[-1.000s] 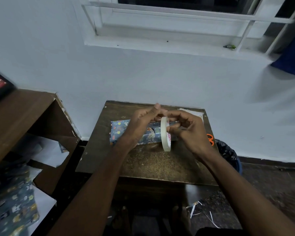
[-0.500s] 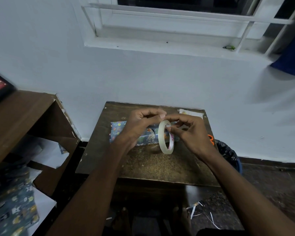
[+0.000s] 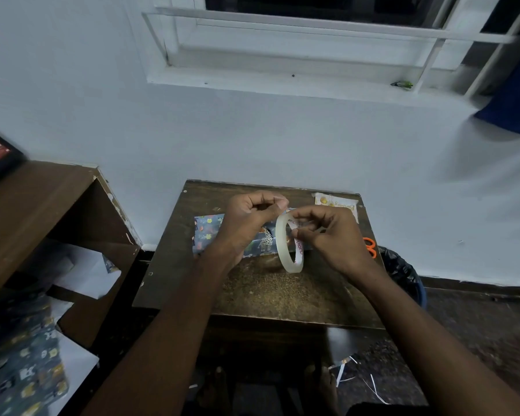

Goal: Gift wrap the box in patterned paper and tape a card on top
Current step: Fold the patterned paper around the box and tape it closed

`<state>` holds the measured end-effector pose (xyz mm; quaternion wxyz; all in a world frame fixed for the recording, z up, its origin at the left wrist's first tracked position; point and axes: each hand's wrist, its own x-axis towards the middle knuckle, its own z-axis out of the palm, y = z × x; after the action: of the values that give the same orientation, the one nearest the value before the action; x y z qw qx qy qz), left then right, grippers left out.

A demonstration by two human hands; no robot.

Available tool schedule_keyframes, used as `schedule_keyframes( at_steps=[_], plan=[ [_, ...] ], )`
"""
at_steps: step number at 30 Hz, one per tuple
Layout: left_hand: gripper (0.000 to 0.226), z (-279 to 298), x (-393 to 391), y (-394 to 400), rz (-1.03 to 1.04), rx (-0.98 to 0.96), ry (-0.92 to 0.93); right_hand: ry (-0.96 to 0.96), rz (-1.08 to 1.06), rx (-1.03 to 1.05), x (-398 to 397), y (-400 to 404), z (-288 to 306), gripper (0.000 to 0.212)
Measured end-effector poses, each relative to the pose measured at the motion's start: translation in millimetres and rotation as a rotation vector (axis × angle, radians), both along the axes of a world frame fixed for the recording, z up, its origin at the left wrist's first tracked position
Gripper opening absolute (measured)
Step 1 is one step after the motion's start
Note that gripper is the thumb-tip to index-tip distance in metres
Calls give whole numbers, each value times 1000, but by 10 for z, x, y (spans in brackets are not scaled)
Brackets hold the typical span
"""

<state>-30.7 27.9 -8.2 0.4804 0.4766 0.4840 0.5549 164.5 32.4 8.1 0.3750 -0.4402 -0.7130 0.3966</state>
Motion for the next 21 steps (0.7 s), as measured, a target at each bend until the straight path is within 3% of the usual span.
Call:
schedule_keyframes(
  at_steps=[5,9,14,21],
  plan=[
    [13,23,-32,27,62,-6,-125,-149,-49,-34,66,52,-62,30],
    [16,65,-23,-20,-109,50,9,-189,-132,-52,77,28,-44,31],
    [44,110,-61,-17,-270,1,69,-213,-152,-61,89,1,-39,33],
    [44,129,51,-63,-271,29,140,-312,-113,-61,89,-29,-35,30]
  ],
)
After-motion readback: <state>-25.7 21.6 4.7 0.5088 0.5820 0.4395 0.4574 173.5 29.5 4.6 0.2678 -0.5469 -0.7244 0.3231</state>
